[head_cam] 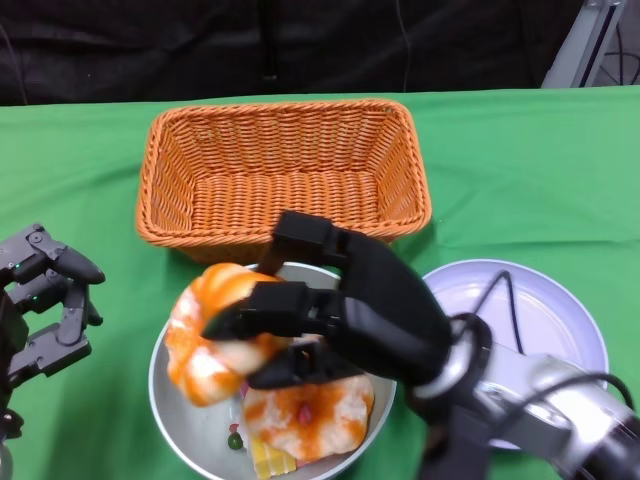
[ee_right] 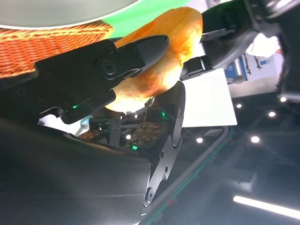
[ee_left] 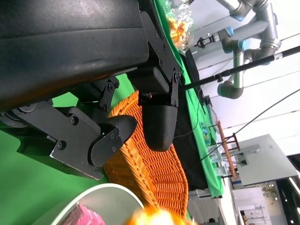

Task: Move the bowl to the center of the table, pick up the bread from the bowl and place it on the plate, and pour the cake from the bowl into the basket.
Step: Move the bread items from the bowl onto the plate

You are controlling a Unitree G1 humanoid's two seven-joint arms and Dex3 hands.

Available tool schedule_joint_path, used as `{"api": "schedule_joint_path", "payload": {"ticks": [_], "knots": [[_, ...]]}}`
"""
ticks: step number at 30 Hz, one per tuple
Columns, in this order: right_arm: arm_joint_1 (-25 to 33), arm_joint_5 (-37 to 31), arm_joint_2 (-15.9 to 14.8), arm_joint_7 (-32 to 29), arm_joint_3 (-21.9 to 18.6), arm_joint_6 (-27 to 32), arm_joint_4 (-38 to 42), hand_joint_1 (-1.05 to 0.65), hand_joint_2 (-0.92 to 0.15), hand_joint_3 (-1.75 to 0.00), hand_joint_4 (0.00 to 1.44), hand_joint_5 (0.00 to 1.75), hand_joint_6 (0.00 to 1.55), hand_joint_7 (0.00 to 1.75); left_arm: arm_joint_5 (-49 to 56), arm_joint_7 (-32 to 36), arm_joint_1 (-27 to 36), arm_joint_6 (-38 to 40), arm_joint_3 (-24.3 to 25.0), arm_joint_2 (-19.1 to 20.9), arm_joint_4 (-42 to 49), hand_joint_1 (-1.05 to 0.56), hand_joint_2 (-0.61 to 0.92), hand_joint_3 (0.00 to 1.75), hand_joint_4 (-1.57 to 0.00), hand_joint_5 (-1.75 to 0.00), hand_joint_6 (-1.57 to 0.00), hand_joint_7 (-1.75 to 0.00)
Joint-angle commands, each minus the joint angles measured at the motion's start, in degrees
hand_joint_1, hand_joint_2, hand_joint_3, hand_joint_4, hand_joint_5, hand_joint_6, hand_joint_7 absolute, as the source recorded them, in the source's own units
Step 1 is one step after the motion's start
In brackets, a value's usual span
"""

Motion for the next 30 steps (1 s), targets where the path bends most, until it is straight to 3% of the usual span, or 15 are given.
{"api": "schedule_joint_path", "payload": {"ticks": [1, 6, 10, 14, 22, 30], "knots": [[4.7, 4.6, -3.5, 5.0, -3.4, -1.2, -5.6, -0.31, -0.84, 0.00, 0.68, 1.17, 0.80, 0.81, -0.2, 0.4, -0.4, -0.7, 0.6, 0.5, 0.6, -0.02, 0.58, 1.11, -0.74, -1.75, -0.72, -1.46], [12.1, 7.4, -6.6, 9.3, -9.3, -1.0, -13.7, -0.29, -0.85, 0.00, 0.73, 1.08, 0.83, 0.82, -0.1, 0.2, -1.2, -0.9, 0.6, 0.9, 2.0, -0.02, 0.57, 1.12, -0.74, -1.75, -0.72, -1.46], [16.2, 9.1, -6.9, 12.0, -13.0, -0.2, -17.8, -0.27, -0.85, 0.00, 0.77, 1.06, 0.87, 0.79, -0.5, 0.0, -1.7, -1.1, 0.8, 1.0, 2.9, -0.03, 0.57, 1.13, -0.74, -1.75, -0.72, -1.46], [20.9, 11.0, -9.2, 11.4, -18.1, -3.7, -18.4, -0.28, -0.86, -0.01, 0.74, 1.07, 0.85, 0.77, -0.1, -0.1, -2.8, -2.2, 0.9, 1.4, 5.1, -0.04, 0.57, 1.13, -0.75, -1.75, -0.72, -1.46], [26.7, 10.2, -9.2, 8.8, -26.2, -5.6, -17.3, -0.24, -0.85, 0.00, 0.80, 1.07, 0.91, 0.72, -0.3, -0.5, -3.4, -3.3, 1.2, 1.8, 6.9, -0.03, 0.57, 1.13, -0.76, -1.75, -0.72, -1.46], [27.9, 9.3, -8.2, 6.8, -30.2, -5.5, -14.2, -0.23, -0.84, 0.00, 0.79, 1.06, 0.93, 0.67, -0.7, -1.4, -3.9, -3.6, 1.5, 2.3, 8.1, -0.03, 0.56, 1.14, -0.76, -1.75, -0.71, -1.47]]}}
